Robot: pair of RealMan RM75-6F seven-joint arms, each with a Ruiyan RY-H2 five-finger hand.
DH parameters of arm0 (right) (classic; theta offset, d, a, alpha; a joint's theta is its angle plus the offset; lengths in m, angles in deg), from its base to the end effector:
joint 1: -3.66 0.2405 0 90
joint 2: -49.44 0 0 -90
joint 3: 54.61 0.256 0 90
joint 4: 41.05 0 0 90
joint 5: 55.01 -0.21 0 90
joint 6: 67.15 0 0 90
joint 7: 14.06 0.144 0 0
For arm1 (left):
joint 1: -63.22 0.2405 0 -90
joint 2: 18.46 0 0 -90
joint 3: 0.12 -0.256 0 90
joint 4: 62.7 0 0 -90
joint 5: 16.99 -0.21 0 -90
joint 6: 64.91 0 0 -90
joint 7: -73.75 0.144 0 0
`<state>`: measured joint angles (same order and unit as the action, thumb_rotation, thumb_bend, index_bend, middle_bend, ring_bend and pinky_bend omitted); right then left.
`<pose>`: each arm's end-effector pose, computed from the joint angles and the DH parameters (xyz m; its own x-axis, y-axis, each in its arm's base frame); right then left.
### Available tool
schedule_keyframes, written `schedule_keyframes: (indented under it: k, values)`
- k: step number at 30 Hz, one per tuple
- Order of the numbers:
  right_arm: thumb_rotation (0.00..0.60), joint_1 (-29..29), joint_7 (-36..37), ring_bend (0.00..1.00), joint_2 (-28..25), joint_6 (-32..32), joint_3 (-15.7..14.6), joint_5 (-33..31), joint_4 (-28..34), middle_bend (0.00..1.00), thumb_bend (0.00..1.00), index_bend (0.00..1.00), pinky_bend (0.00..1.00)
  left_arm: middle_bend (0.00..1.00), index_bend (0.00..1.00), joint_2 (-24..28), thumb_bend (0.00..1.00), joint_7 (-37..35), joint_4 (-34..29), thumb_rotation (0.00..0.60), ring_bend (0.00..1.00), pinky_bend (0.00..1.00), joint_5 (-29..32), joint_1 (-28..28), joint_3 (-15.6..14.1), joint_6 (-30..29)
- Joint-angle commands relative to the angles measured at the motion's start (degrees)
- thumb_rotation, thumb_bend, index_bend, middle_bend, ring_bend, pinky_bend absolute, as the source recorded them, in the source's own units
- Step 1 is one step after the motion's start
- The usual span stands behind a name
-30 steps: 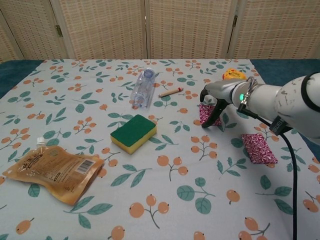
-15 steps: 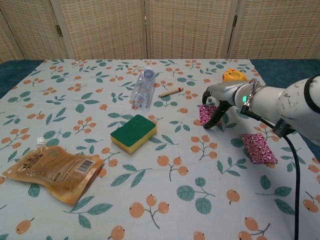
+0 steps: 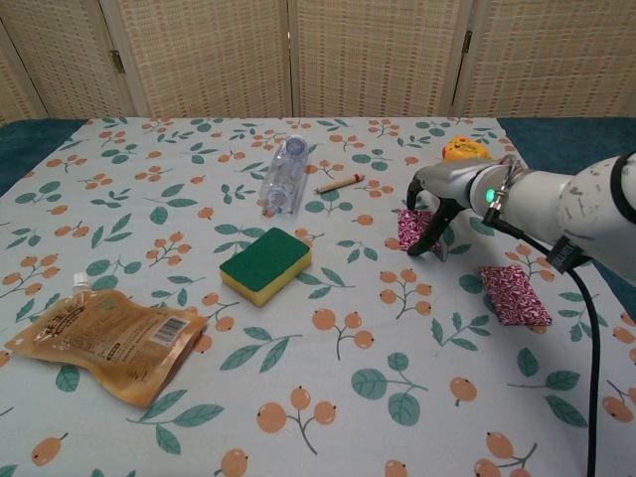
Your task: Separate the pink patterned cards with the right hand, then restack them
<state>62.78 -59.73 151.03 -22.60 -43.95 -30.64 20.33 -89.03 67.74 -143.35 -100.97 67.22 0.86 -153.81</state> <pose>-0.1503 -0.4142 -0.0714 0.6230 -0.4169 0.6619 -0.7710 -0.1845 0.6095 -0.3656 0.1215 0.1488 0.3854 0.0179 0.9226 0.9080 0.1710 -0.3826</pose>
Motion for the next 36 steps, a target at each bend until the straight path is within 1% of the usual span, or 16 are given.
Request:
schedule_keyframes:
  k: [1,7,12,15,16,20,22,26,29,32,36]
  values:
    - [0.422,-0.18,0.66,0.0,-0.66,0.03,0.15,0.48,0.86,0.07,0.2,0.27,0.0,0.1,0.2,0.01,0.25,-0.08,0.07,0.6,0.13,0.0,0.07,0.05,0.03,-0.04]
    - [0.419,-1.22,2.42,0.0,-4.51,1.89,0.28,2.99,6.47,0.07,0.2,0.27,0.0,0.1,0.2,-0.06,0.25,-0.35,0.29,0.6,0.13,0.0,0.11,0.13,0.01,-0.04]
    - [0.422,-3.25,4.27,0.0,-9.88,4.09,-0.53,6.02,14.48,0.07,0.2,0.27,0.0,0.1,0.2,-0.07,0.25,-0.41,0.26,0.6,0.13,0.0,-0.08,0.14,0.04,-0.26]
    - [0.421,-5.21,5.71,0.0,-13.8,5.26,-2.16,9.41,20.22,0.07,0.2,0.27,0.0,0.1,0.2,-0.01,0.25,-0.41,0.18,0.6,0.13,0.0,-0.21,0.21,0.03,-0.48]
    - [0.42,-5.38,5.88,0.0,-14.12,5.36,-2.27,9.74,20.66,0.07,0.2,0.27,0.0,0.1,0.2,0.0,0.25,-0.41,0.17,0.6,0.13,0.0,-0.22,0.22,0.03,-0.49]
    - [0.421,-9.29,9.12,0.0,-19.71,6.71,-5.8,16.14,28.13,0.07,0.2,0.27,0.0,0.1,0.2,0.15,0.25,-0.03,-0.41,0.6,0.13,0.0,-0.7,0.24,-0.01,-0.97]
    - [0.421,-11.12,11.01,0.0,-21.65,7.02,-7.48,19.21,30.16,0.07,0.2,0.27,0.0,0.1,0.19,0.23,0.25,0.23,-0.76,0.6,0.13,0.0,-0.95,0.25,-0.02,-1.24]
    - [0.419,-14.58,14.98,0.0,-24.02,8.03,-10.22,24.91,32.06,0.07,0.2,0.27,0.0,0.1,0.19,0.44,0.25,0.77,-1.47,0.6,0.13,0.0,-1.37,0.22,-0.08,-1.55]
    - [0.419,-16.93,17.94,0.0,-24.92,8.63,-11.91,28.75,31.88,0.07,0.2,0.27,0.0,0.1,0.19,0.54,0.25,1.04,-1.9,0.6,0.13,0.0,-1.67,0.18,-0.09,-1.77]
    - [0.419,-18.85,20.29,0.0,-25.02,9.15,-13.13,31.6,30.76,0.07,0.2,0.27,0.0,0.1,0.19,0.53,0.25,1.22,-2.1,0.6,0.12,0.0,-1.92,0.16,-0.2,-1.86]
    - [0.419,-20.55,22.28,0.0,-24.33,9.49,-13.75,33.64,28.8,0.07,0.2,0.27,0.0,0.1,0.19,0.47,0.25,1.3,-2.18,0.6,0.12,0.0,-2.01,0.14,-0.28,-1.84]
